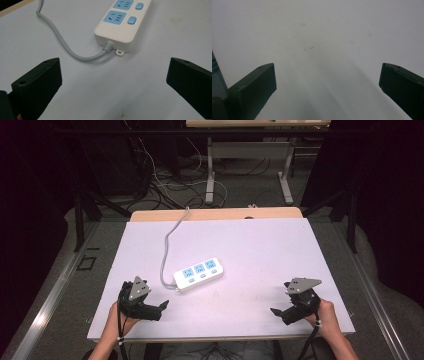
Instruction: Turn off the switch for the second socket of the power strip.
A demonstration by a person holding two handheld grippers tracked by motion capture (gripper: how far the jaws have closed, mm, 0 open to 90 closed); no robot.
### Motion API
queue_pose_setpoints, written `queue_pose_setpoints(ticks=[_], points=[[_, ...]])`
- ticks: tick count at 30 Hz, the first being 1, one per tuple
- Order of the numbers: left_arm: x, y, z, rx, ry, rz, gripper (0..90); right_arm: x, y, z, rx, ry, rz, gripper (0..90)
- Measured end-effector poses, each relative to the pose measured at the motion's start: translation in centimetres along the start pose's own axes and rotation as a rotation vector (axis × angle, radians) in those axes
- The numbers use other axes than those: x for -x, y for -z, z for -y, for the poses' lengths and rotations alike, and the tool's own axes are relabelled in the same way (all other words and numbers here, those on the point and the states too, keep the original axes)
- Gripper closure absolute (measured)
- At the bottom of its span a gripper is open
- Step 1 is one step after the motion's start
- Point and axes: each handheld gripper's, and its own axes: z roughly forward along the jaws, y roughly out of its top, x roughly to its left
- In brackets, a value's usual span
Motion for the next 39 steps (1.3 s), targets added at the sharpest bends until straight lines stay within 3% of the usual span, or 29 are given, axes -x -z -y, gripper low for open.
queue_pose_setpoints(ticks=[22,24,32,39], points=[[-0.3,0.9,2.1,0.019,0.004,-0.018,0.2,-0.1,-0.1,0.0,-0.004,-0.01,-0.002,0.7],[-0.1,0.9,2.2,0.024,0.018,-0.008,0.2,-0.1,-0.1,0.0,-0.004,-0.01,-0.002,0.6],[-0.1,0.9,2.4,0.017,0.01,-0.013,0.2,0.0,-0.1,0.0,-0.005,-0.01,-0.001,0.6],[0.0,0.7,2.3,0.003,0.008,0.006,0.2,0.0,-0.1,0.0,-0.004,-0.005,-0.001,0.7]])
